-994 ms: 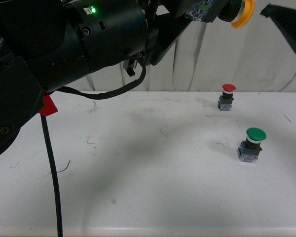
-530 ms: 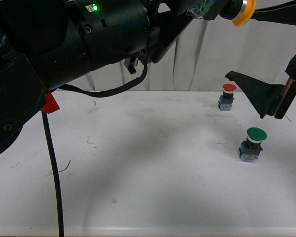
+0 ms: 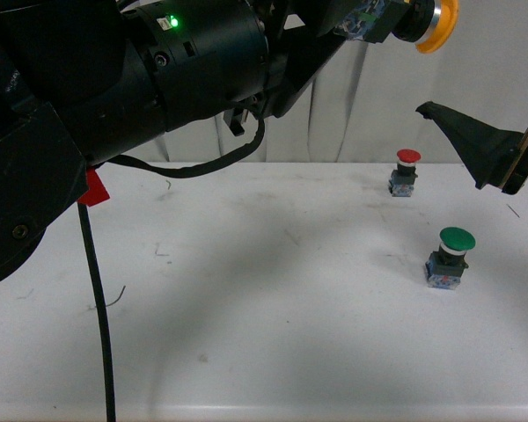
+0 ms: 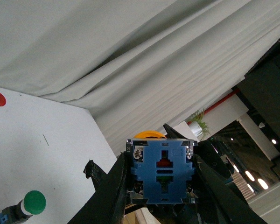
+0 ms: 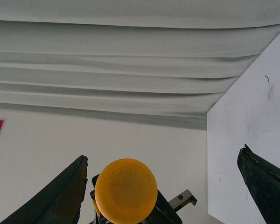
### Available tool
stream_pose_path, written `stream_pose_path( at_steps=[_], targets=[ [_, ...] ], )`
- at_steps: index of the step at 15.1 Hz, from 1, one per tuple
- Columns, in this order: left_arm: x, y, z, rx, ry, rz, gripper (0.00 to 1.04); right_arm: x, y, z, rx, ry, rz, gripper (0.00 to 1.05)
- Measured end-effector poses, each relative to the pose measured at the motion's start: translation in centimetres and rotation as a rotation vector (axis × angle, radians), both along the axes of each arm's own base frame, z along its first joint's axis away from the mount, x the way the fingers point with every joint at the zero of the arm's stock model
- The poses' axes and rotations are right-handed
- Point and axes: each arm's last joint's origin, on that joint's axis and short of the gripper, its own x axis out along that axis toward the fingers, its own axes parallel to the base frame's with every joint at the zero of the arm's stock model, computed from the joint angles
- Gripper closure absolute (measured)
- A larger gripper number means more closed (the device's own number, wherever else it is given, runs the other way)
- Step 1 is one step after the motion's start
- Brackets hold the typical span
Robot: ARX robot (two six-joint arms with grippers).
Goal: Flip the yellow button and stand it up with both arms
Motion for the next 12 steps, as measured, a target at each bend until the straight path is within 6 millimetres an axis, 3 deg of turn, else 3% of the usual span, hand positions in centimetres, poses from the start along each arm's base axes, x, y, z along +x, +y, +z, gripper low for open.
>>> stream_pose_path(
  at_steps=[4,7,12],
  targets=[
    [0.0,-0.2,0.1,-0.002,-0.004,-0.005,0.72,-0.5,3.2,0.6,-0.001,-0.022,0.085,0.06],
    [0.1,-0.1,0.1,-0.002,-0.005,0.000,0.72,-0.4,3.5,0.8,-0.003,-0.031,0.085,0.07],
    [0.2,0.0,-0.2,0.001,0.009,0.000,0.72,-0.2,3.2,1.6,0.002,-0.065,0.081,0.68]
  ],
)
